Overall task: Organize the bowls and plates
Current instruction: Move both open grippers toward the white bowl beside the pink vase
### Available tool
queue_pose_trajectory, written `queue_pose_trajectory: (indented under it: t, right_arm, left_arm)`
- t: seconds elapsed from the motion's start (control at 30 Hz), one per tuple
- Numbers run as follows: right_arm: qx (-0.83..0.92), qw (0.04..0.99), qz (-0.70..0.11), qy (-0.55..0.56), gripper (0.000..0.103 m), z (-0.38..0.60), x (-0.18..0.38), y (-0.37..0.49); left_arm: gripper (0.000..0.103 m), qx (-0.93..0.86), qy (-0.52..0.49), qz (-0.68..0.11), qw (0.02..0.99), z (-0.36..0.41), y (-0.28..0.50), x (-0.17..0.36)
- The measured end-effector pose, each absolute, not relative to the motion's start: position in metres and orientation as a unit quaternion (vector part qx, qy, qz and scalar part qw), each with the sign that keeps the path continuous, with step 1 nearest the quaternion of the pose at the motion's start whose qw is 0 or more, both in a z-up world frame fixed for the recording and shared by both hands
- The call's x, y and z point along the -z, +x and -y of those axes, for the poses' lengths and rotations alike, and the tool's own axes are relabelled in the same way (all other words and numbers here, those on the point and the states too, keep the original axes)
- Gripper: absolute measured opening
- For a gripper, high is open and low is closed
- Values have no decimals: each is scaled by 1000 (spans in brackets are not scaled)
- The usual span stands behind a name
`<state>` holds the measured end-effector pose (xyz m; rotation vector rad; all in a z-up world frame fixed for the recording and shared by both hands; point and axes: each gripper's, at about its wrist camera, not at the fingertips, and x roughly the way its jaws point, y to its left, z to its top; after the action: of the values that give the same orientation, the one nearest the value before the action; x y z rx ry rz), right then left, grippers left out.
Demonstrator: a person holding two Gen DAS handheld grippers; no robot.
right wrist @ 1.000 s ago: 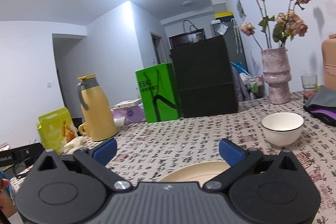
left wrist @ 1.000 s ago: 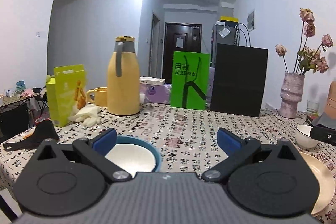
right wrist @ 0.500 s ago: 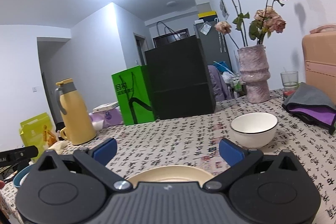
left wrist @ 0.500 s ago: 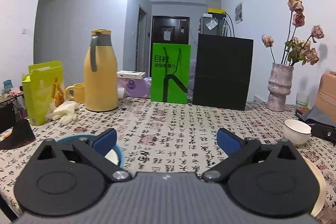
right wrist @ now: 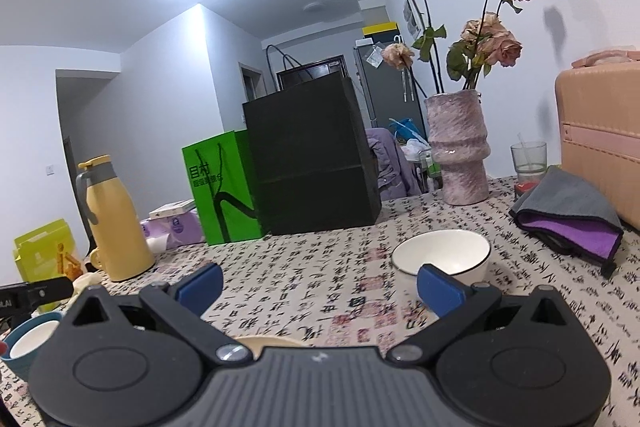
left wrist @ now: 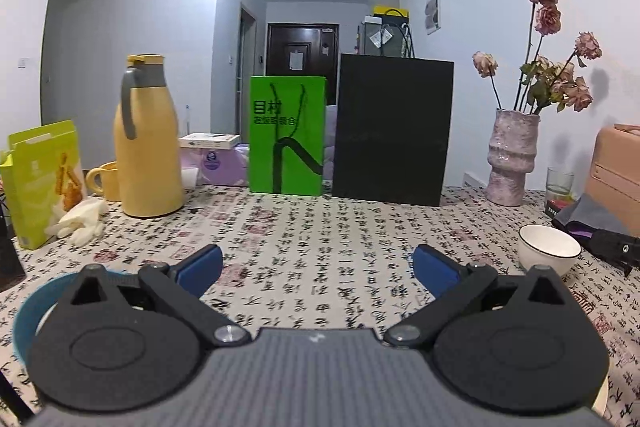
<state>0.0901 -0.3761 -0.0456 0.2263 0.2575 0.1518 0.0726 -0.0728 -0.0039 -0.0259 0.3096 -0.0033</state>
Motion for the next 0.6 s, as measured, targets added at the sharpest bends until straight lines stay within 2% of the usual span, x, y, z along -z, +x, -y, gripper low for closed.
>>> queue_pose_trajectory:
  t: [0.6]
  right_arm:
    - [-69, 983, -138, 102, 103, 411, 36, 130]
  left_arm:
    - [103, 70, -3, -149, 986, 148, 134, -13]
